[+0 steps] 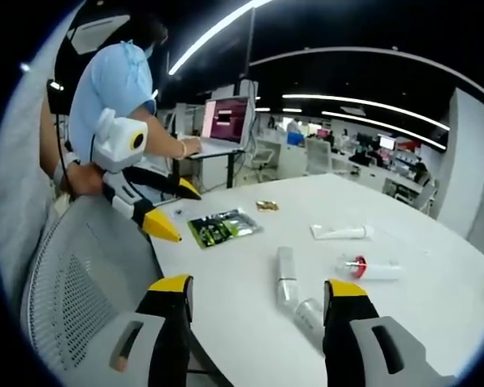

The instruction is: Arrange the skincare products in the storage area until every visible bottle or jar stands upright without overlapping.

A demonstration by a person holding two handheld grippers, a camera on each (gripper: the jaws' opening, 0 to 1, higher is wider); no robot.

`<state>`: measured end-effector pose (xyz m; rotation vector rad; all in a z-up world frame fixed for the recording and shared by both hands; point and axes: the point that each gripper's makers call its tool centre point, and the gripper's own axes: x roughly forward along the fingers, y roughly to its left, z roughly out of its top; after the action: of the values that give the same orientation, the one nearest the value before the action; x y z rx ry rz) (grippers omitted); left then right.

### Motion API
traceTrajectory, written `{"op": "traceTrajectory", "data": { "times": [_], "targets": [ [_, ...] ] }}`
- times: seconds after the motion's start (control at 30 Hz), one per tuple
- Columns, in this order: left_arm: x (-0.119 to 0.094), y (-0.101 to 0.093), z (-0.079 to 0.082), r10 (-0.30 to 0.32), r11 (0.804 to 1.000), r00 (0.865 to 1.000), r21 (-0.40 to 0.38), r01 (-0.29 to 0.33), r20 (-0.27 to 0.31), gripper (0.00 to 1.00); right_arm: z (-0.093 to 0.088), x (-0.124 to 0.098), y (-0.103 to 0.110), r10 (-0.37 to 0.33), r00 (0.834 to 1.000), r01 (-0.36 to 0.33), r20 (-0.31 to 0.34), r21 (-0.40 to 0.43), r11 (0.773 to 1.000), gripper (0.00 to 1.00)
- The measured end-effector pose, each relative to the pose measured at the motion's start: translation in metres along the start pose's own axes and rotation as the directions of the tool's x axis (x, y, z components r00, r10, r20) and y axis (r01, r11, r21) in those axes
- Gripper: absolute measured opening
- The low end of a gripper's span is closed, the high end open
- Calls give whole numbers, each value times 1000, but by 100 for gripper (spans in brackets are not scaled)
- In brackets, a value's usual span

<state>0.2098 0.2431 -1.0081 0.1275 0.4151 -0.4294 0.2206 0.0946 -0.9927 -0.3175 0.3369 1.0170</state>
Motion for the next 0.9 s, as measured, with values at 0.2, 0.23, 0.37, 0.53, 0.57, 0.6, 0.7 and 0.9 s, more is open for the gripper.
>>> {"op": "traceTrajectory", "data": {
  "times": [0.2,0.23,0.37,0.53,0.57,0.6,0.7,0.9],
  "targets": [
    [-1,0,0,0,1000,1000,1,0,1,66,0,0,2,2,1000,-2,-2,-9,1000,65],
    [-1,0,0,2,1000,1000,-1,-2,-2,66,0,0,2,5,1000,-5,-3,-12,1000,65],
    [-1,1,-1,5,1000,1000,-4,-5,-1,66,0,0,4,11,1000,-11,-2,-20,1000,64],
    [-1,1,0,5,1000,1000,-6,-5,0,65,0,0,3,5,1000,-5,-4,-27,1000,63],
    [-1,1,0,6,1000,1000,-6,-6,0,65,0,-1,2,4,1000,-4,-3,-26,1000,63],
    [-1,2,0,8,1000,1000,-6,-8,0,65,-1,0,2,3,1000,-3,-5,-28,1000,63],
    [-1,2,0,13,1000,1000,-9,-13,-2,65,-1,0,2,6,1000,-6,-7,-30,1000,62],
    [-1,4,0,20,1000,1000,-15,-20,3,65,-1,0,5,18,1000,-18,-11,-39,999,61]
  ]
}}
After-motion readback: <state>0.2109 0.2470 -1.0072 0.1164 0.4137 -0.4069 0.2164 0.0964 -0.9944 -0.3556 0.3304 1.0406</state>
